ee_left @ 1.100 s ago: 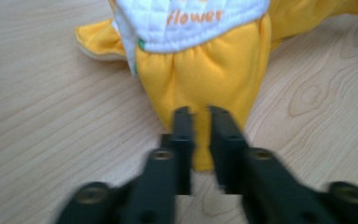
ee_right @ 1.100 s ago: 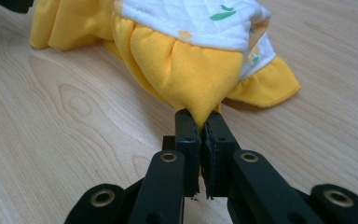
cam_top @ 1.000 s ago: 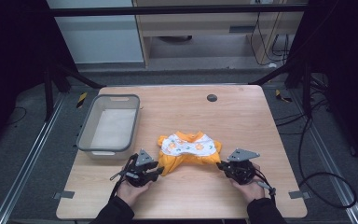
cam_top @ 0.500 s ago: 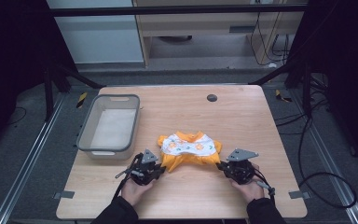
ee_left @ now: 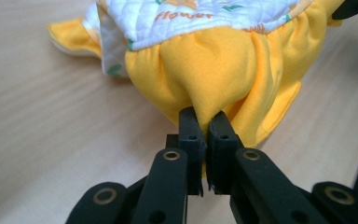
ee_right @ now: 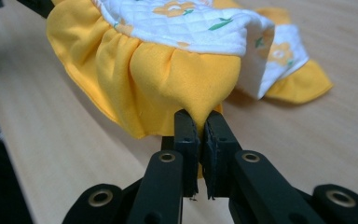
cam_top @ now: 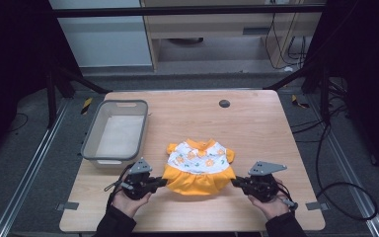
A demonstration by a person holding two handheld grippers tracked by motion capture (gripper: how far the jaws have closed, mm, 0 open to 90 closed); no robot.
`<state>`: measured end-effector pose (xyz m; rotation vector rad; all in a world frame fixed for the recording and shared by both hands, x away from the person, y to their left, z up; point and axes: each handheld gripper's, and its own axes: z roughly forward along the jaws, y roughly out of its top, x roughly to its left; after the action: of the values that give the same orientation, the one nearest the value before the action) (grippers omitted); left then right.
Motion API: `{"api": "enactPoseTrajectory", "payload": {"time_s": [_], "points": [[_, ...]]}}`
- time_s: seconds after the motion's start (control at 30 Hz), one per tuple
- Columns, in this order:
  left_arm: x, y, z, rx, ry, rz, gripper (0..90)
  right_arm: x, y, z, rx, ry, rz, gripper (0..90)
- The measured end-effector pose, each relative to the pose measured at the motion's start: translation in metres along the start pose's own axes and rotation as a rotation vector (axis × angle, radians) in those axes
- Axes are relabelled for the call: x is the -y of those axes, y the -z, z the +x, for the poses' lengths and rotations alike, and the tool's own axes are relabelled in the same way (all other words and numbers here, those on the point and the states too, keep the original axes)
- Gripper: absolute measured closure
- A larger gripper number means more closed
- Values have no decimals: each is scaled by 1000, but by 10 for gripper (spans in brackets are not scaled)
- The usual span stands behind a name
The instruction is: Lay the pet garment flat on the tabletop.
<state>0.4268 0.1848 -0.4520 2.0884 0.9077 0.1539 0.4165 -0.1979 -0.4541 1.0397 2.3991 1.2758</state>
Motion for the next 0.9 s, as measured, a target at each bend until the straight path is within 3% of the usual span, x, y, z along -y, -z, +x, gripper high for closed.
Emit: {"api": "enactPoseTrajectory", "payload": {"time_s": [0.13, 0.2, 0.3, 0.5, 0.53, 0.57, 0.63, 0.67, 0.9], "points": [[16, -3, -12, 18, 11, 72, 834, 13, 7, 13, -25, -7, 42, 847], [24, -9, -16, 5, -1, 109, 801, 21, 8, 16, -22, -15, 62, 840], [29, -18, -19, -64, -44, 138, 694, 28, 4, 14, 15, -11, 82, 794], [29, -15, -17, -90, -44, 74, 415, 33, -3, 9, 56, 3, 94, 712], [28, -11, -16, -93, -42, 52, 415, 33, -2, 9, 59, 5, 84, 699], [27, -7, -16, -101, -42, 31, 360, 32, 1, 9, 68, 2, 52, 639], [26, -4, -15, -98, -39, 16, 337, 31, 2, 9, 74, 3, 38, 625], [24, 3, -13, -100, -29, -24, 320, 28, 6, 8, 83, 6, -3, 589], [19, 14, -9, -113, -37, -73, 266, 18, 9, 0, 131, 6, -64, 532]]}}
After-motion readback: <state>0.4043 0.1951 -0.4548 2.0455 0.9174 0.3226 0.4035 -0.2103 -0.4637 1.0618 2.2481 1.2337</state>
